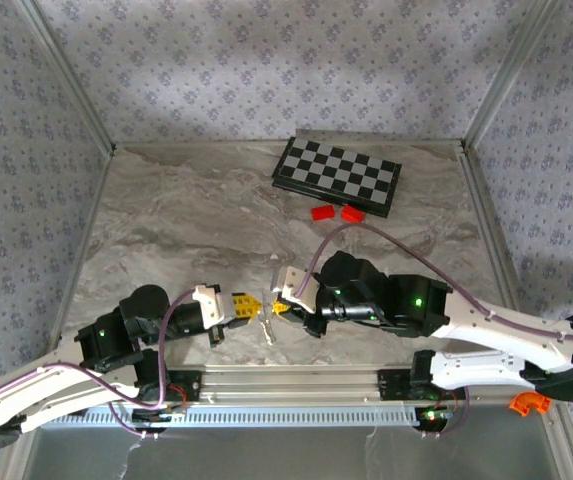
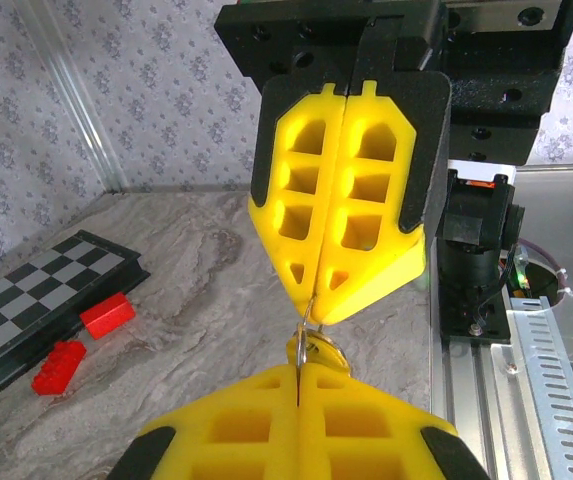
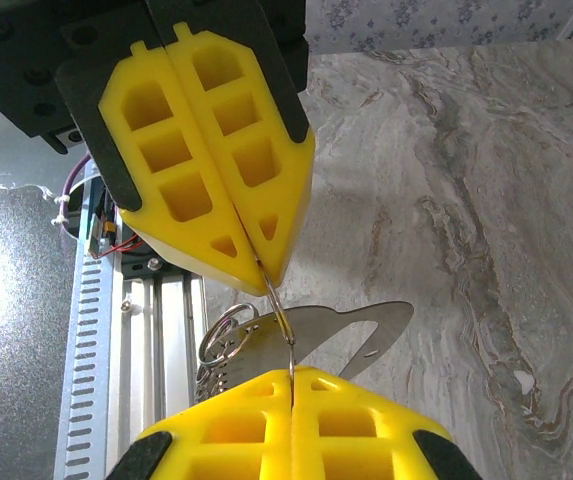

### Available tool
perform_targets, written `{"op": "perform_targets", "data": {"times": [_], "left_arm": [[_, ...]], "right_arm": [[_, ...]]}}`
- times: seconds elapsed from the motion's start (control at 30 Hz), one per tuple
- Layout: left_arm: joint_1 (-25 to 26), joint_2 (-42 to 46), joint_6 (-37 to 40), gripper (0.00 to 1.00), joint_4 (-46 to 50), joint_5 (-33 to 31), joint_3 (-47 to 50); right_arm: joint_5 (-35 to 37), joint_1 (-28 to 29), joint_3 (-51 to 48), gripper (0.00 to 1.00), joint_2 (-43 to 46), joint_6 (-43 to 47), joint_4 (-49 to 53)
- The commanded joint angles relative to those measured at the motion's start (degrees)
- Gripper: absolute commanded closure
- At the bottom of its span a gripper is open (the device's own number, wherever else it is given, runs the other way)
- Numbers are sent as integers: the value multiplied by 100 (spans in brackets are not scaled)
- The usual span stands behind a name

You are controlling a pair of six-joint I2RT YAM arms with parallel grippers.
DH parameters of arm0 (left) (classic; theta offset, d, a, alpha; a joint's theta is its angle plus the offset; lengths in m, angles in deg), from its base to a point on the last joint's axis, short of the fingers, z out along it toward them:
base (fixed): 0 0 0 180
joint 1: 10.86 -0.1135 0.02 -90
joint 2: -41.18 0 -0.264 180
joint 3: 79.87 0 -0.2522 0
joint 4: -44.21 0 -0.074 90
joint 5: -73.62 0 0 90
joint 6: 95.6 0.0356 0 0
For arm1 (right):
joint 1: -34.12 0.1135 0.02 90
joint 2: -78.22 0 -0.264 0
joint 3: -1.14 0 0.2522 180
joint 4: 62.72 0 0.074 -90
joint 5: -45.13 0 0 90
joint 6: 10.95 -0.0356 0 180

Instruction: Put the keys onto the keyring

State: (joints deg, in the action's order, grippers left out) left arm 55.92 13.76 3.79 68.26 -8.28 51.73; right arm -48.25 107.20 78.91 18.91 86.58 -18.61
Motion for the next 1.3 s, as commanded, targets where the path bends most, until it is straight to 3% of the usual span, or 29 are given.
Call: {"op": "perform_targets", "data": {"times": [0.0, 1.27], "left_arm": [[45, 35, -67, 100, -299, -9, 0], [45, -438, 46, 100, 114, -215, -349]], "right_arm": [[-33, 49, 138, 100, -19, -15, -145], [74, 66, 157, 100, -191, 116, -116]]}}
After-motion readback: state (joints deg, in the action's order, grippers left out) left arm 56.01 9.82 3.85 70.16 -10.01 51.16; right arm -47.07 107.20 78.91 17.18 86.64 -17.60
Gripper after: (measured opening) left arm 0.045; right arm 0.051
